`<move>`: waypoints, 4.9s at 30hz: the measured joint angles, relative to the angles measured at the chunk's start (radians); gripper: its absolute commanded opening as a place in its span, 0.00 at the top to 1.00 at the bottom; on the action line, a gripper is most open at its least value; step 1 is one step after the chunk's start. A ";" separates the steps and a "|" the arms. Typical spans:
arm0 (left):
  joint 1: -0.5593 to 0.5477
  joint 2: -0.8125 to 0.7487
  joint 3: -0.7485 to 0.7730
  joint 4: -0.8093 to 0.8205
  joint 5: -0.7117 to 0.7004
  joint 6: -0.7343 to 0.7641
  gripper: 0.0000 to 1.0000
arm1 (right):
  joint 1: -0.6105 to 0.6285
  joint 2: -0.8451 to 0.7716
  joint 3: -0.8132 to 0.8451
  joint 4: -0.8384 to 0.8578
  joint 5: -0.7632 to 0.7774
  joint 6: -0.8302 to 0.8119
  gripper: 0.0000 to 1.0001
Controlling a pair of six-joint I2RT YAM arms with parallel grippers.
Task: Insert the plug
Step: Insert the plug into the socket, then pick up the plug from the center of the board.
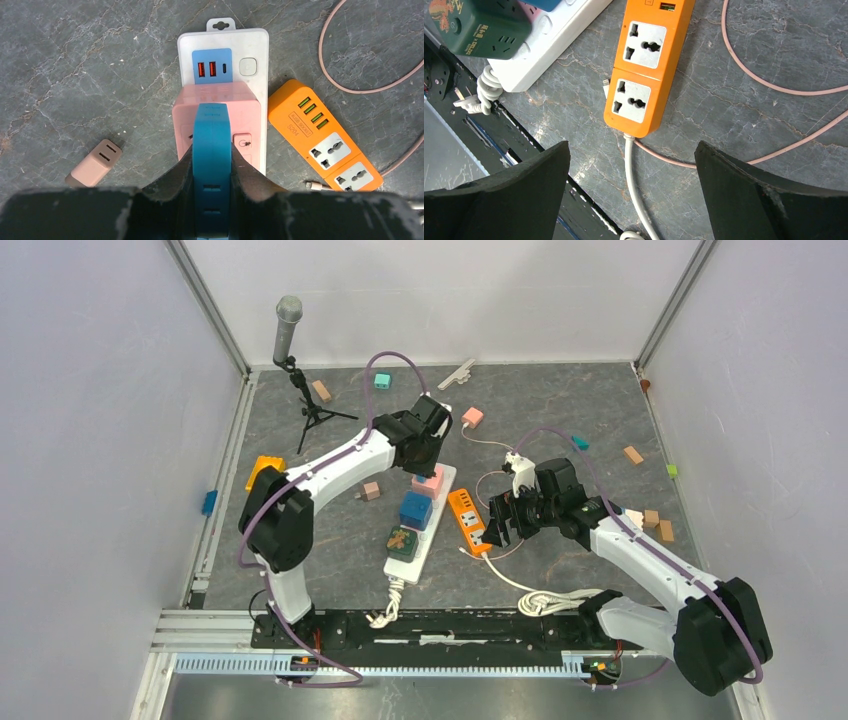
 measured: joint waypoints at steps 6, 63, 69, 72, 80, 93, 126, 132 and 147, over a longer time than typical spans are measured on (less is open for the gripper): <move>0.000 -0.018 -0.032 0.033 0.000 -0.013 0.98 | 0.000 0.001 0.000 0.000 -0.003 0.000 0.02; 0.314 -0.290 -0.211 -0.105 0.163 0.336 0.09 | 0.000 0.023 0.000 0.000 -0.010 -0.007 0.02; 0.314 -0.097 -0.155 -0.173 0.163 0.411 0.13 | 0.000 0.028 0.000 0.000 -0.011 -0.008 0.02; 0.314 -0.028 -0.123 -0.185 0.150 0.424 0.15 | 0.000 0.028 0.000 0.000 -0.011 -0.009 0.02; 0.314 0.082 -0.095 -0.193 0.096 0.450 0.28 | 0.000 0.031 0.000 0.000 -0.011 -0.015 0.02; 0.314 0.118 -0.095 -0.196 0.130 0.485 0.84 | 0.000 0.032 0.005 -0.011 -0.011 -0.017 0.02; 0.314 -0.768 -0.592 0.258 0.909 0.086 0.98 | 0.005 0.035 0.251 0.195 -0.375 0.002 0.02; 0.311 -0.851 -0.592 0.196 0.973 0.293 0.98 | 0.096 0.066 0.355 0.151 -0.396 -0.100 0.02; 0.098 -0.899 -0.544 -0.002 0.886 0.694 0.98 | 0.282 0.137 0.460 0.003 -0.343 -0.305 0.12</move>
